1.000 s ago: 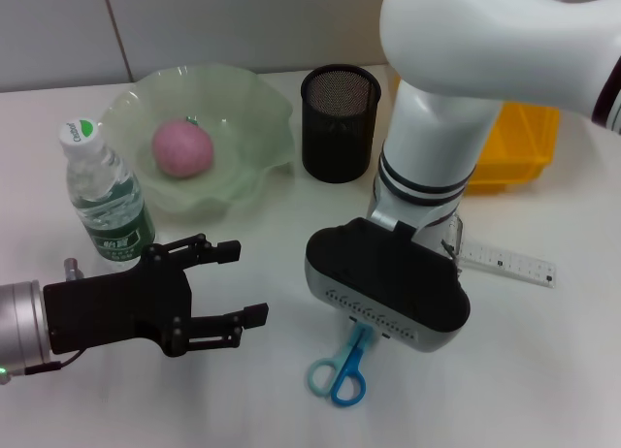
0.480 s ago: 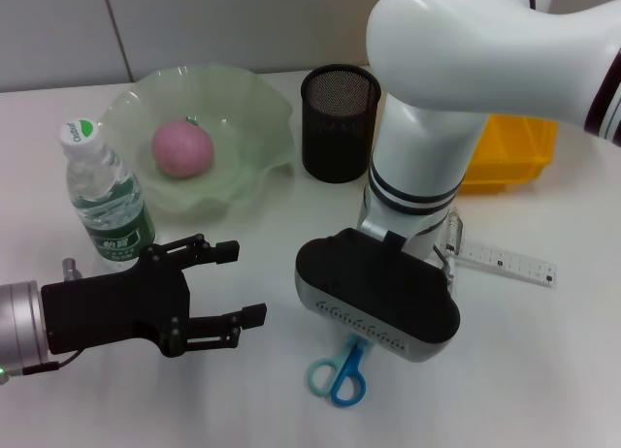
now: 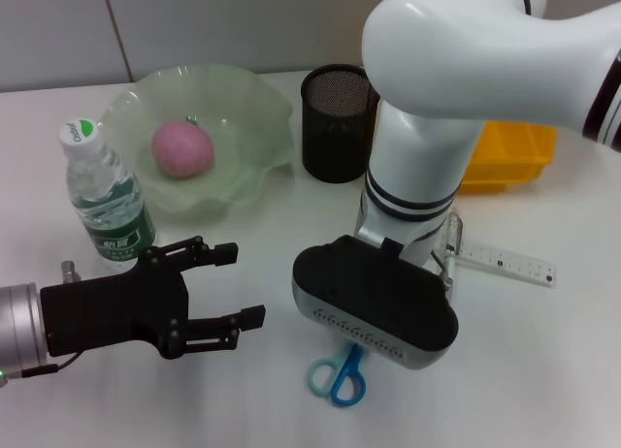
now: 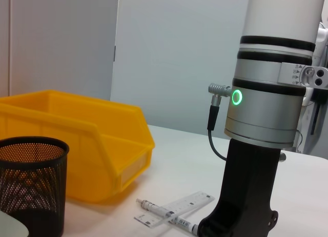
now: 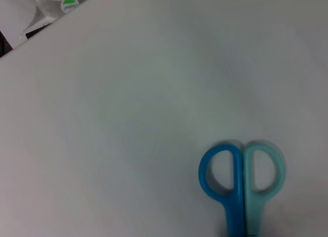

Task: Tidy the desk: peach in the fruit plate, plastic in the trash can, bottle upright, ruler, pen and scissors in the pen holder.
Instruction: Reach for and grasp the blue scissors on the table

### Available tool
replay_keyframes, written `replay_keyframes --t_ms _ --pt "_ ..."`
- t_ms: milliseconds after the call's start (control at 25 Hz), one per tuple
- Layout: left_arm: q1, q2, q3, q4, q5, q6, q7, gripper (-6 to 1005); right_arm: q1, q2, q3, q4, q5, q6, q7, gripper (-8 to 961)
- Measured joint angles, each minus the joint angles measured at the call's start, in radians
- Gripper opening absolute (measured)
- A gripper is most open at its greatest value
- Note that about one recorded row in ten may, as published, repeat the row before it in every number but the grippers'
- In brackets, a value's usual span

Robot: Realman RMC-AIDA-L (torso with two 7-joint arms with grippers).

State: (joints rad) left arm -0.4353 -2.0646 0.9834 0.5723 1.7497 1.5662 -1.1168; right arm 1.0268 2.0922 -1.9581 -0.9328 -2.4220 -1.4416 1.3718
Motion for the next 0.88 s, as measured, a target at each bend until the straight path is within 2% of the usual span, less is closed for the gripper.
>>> replay_keyframes --t_ms 880 --pt "0.01 0.0 -0.003 0.0 0.004 -0.001 0.003 841 -0.005 0.0 -0.014 -0.012 -0.002 0.013 0.011 364"
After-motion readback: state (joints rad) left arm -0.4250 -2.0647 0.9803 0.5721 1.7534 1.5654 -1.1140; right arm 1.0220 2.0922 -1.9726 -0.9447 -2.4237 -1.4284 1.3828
